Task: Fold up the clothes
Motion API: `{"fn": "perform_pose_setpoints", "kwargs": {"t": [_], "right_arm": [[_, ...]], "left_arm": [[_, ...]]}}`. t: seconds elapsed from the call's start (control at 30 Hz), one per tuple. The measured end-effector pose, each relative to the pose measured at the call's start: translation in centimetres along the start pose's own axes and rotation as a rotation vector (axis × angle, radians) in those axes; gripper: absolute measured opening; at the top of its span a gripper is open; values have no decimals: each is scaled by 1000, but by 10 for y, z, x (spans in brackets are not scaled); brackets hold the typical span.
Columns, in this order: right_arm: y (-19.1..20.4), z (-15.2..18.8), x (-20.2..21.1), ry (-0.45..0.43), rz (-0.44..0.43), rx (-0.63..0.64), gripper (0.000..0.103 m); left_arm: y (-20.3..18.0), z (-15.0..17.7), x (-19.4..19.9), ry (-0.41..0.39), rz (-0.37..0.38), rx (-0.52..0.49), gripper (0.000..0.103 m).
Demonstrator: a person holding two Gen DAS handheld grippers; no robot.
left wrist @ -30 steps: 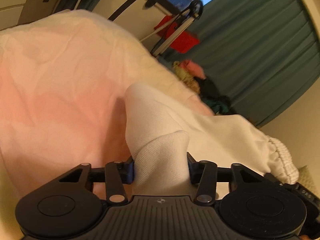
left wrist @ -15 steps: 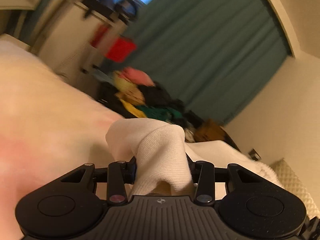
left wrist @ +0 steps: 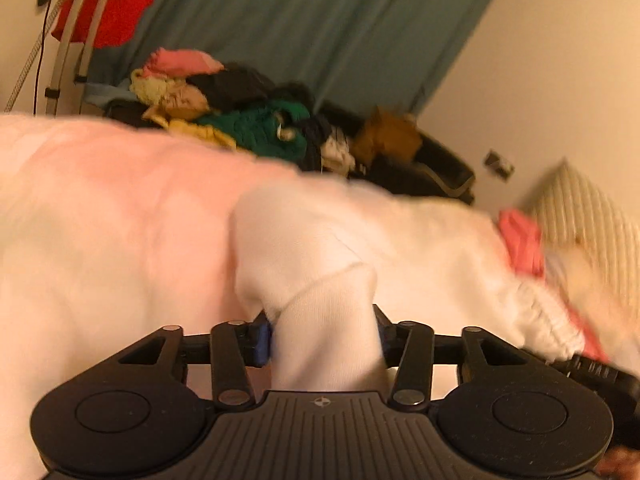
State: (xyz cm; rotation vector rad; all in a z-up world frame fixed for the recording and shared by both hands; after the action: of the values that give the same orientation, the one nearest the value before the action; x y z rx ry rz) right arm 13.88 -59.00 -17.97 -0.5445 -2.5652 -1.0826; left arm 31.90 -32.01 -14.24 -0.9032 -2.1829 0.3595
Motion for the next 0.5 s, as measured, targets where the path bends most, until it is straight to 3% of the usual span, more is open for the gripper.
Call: {"fn": "perform_pose_setpoints", "kwargs": {"t": [0.1,0.27,0.5], "right_arm": [[-9,22,2,66,36,-8,45],[3,12,28,165,134,62,46],[47,-4,120,126,192,168,46]], "left_arm": [[17,10,4,14,-24,-38,60],[16,7,32,10,-84,-97,66],[-25,-20,127,-62,-112,-132,91]]}}
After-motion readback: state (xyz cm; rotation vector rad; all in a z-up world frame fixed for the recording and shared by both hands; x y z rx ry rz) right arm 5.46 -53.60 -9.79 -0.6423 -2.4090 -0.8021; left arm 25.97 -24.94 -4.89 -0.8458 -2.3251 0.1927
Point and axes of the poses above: each gripper's, at about its wrist camera, not at the fingertips, and x roughly against the way its jaws point, y to its left, z to its underside, the point moved 8 cm from there along -x, roughly the way its jaws point, and after that the axes turned 7 degrees about x, right-handed, at the moved point
